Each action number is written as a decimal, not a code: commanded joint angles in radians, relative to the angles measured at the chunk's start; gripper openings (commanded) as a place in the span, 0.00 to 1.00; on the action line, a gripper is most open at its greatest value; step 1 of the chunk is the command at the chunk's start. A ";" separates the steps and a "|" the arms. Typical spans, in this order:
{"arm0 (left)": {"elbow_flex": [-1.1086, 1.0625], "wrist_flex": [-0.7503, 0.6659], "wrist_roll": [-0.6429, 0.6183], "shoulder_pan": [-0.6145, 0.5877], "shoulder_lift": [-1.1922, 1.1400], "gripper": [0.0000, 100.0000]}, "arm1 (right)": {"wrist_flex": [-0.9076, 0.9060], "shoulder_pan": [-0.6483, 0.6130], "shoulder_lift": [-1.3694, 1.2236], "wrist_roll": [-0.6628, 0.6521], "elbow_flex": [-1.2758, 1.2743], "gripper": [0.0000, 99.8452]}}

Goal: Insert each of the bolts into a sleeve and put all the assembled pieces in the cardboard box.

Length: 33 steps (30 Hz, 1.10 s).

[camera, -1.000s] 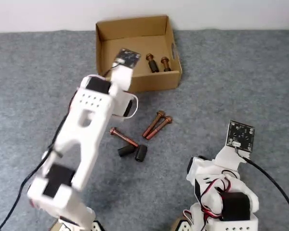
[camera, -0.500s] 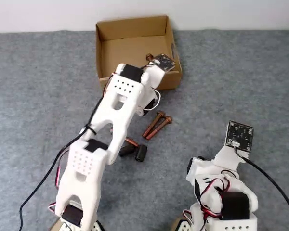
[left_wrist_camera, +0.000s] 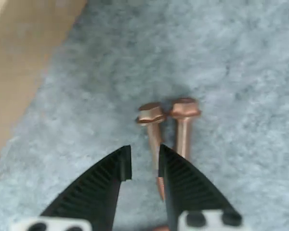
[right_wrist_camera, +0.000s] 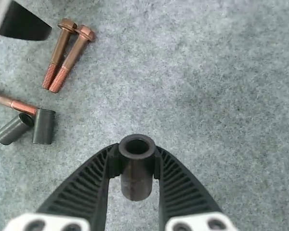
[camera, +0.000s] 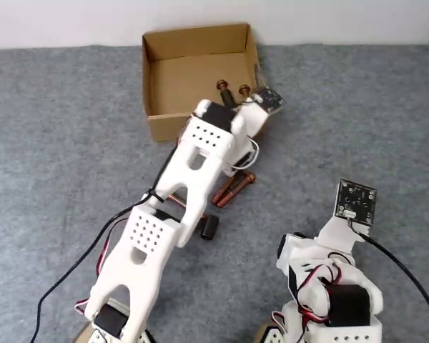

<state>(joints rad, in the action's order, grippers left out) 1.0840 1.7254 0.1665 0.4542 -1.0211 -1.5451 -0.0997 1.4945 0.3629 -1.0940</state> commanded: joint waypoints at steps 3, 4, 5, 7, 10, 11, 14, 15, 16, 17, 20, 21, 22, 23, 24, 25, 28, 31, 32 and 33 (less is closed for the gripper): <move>0.045 0.018 0.000 -0.002 -0.026 0.11 | 0.024 0.013 0.002 -0.008 0.006 0.01; 0.045 0.018 0.002 -0.002 -0.034 0.11 | 0.024 0.013 0.002 -0.008 0.006 0.01; 0.045 0.018 0.002 -0.002 -0.041 0.11 | 0.024 0.013 0.002 -0.008 0.006 0.01; 0.045 0.003 0.000 0.000 -0.054 0.11 | 0.024 0.013 0.002 -0.008 0.005 0.01; 0.045 -0.035 -0.002 -0.002 -0.077 0.11 | 0.024 0.013 0.002 -0.008 0.005 0.01; 0.045 -0.046 -0.002 -0.002 -0.086 0.11 | 0.024 0.013 0.002 -0.008 0.005 0.01; 0.045 -0.074 -0.002 0.000 -0.101 0.11 | 0.024 0.013 0.002 -0.008 0.005 0.01; 0.045 -0.080 -0.002 0.000 -0.101 0.11 | 0.024 0.013 0.002 -0.008 0.005 0.01; 0.045 -0.084 -0.003 0.000 -0.101 0.11 | 0.024 0.013 0.002 -0.008 0.005 0.01; 0.045 -0.086 -0.003 0.000 -0.104 0.11 | 0.024 0.013 0.002 -0.008 0.005 0.01; 0.045 -0.080 -0.008 0.009 -0.106 0.11 | 0.024 0.013 0.002 -0.008 0.005 0.01; 0.045 -0.080 -0.034 0.015 -0.104 0.10 | 0.024 0.013 0.002 -0.008 0.005 0.01; 0.045 -0.078 -0.077 0.021 -0.104 0.10 | 0.024 0.013 0.002 -0.008 0.005 0.01; 0.045 -0.071 -0.130 0.025 -0.106 0.10 | 0.024 0.013 0.002 -0.008 0.005 0.01; 0.045 -0.061 -0.172 0.028 -0.110 0.10 | 0.024 0.013 0.002 -0.008 0.005 0.01; 0.039 -0.057 -0.199 0.034 -0.112 0.10 | 0.024 0.013 0.002 -0.008 0.005 0.01; -0.001 -0.041 -0.209 0.046 -0.123 0.09 | 0.024 0.013 0.002 -0.008 0.005 0.01; 0.015 -0.037 -0.213 0.051 -0.133 0.03 | 0.024 0.013 0.002 -0.008 0.005 0.01; 0.028 -0.032 -0.213 0.049 -0.138 0.02 | 0.024 0.013 0.002 -0.008 0.005 0.01; 0.041 -0.021 -0.213 0.049 -0.140 0.01 | 0.024 0.013 0.002 -0.008 0.005 0.01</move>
<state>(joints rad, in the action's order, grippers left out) 1.0948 1.6747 -0.0345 0.4941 -1.1592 -1.5420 -0.0997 1.4945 0.3629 -1.0940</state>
